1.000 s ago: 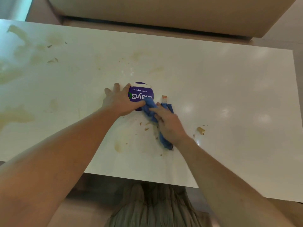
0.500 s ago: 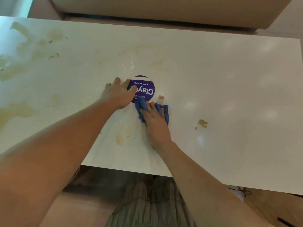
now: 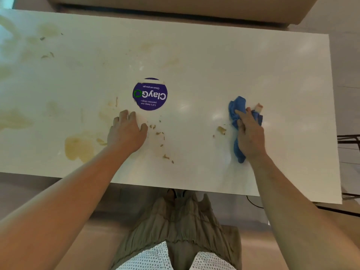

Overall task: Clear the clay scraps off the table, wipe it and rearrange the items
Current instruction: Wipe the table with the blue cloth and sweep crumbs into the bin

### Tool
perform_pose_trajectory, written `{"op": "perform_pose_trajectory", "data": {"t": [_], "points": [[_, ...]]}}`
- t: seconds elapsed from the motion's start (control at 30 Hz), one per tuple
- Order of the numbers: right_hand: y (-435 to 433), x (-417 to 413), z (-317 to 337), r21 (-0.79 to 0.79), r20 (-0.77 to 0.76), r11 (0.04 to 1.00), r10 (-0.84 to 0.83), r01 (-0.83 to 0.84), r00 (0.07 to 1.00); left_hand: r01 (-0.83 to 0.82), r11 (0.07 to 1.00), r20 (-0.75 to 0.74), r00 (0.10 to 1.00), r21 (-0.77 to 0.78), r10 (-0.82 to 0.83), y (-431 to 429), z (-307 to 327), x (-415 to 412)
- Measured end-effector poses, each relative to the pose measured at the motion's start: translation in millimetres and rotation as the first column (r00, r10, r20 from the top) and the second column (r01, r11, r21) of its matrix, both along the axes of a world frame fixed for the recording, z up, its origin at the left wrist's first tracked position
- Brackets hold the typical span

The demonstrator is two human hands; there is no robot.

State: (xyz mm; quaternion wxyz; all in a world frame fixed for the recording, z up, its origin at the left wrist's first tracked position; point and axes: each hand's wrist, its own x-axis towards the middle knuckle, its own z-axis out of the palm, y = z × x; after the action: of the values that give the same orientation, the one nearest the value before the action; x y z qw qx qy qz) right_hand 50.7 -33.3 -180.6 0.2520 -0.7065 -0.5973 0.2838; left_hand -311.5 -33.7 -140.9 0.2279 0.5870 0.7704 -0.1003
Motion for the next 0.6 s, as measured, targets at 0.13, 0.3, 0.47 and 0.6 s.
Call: {"op": "perform_pose_trajectory", "data": {"t": [0.13,0.3,0.47,0.6], "points": [[-7.6,-39.0,-12.0,0.133,-0.155,0.988,-0.059,0.08,0.986,0.014,1.0,-0.021,1.0,0.021,-0.014,-4.9,-7.3,6.5],[-33.5,-122.3,-32.0,0.094,-0.072,0.979,0.19,-0.183,0.979,-0.028,0.999,0.006,1.0,0.024,0.028,-3.0,-7.8,11.4],[-30.3,-164.9,-20.8,-0.001,-0.305,0.954,0.287,-0.301,0.908,-0.022,1.0,-0.009,1.0,0.01,0.023,-2.1,-8.5,5.2],[-26.9,-106.9,-1.1,0.0,-0.324,0.965,0.248,-0.263,0.913,0.005,1.0,-0.008,1.0,-0.002,-0.005,3.0,-4.6,-0.7]]}}
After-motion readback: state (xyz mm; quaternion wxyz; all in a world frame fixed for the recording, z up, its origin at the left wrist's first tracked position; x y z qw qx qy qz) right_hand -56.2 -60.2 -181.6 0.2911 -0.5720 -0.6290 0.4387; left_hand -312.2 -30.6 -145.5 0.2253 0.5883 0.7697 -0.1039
